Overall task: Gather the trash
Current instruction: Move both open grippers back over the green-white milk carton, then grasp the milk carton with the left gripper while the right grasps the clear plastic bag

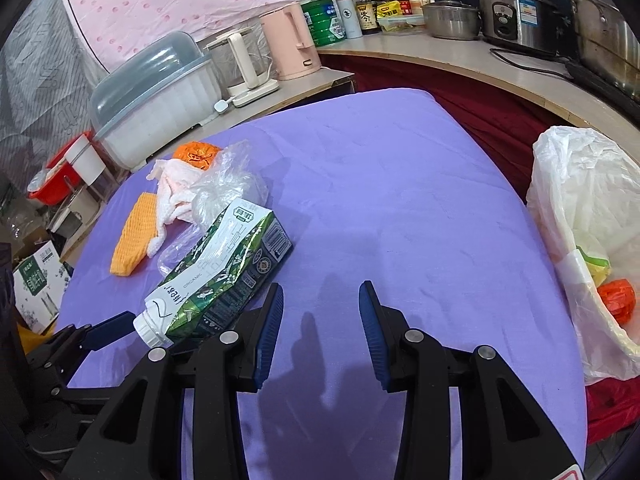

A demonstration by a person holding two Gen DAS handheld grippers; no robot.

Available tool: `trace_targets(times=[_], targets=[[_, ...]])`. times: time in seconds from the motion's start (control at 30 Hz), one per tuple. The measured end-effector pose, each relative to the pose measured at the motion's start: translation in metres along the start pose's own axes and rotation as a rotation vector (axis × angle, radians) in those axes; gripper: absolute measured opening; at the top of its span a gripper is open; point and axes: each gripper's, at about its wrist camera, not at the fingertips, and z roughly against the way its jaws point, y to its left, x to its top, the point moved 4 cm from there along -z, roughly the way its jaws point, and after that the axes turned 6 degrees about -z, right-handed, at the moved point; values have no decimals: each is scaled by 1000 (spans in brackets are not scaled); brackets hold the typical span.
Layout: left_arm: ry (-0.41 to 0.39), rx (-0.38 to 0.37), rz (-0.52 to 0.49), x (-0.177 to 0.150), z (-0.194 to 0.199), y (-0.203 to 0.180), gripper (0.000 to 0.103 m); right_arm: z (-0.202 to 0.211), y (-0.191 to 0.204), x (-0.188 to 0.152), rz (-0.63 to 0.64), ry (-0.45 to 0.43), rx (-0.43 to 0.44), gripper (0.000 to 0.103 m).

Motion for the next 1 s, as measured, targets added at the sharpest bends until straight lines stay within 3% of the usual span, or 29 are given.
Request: trace_targets(times=[0.3, 0.47, 0.57, 1.0], targets=[[0, -6, -4, 13, -15, -15, 81, 1, -8, 5, -16, -6, -4, 38], [17, -10, 9, 12, -16, -15, 60, 3, -8, 5, -16, -9, 2, 38], [19, -13, 23, 7, -11, -13, 59, 6, -6, 3, -12, -11, 8, 38], [-33, 12, 103, -25, 61, 20, 58, 19, 29, -4, 27, -18, 52, 38]])
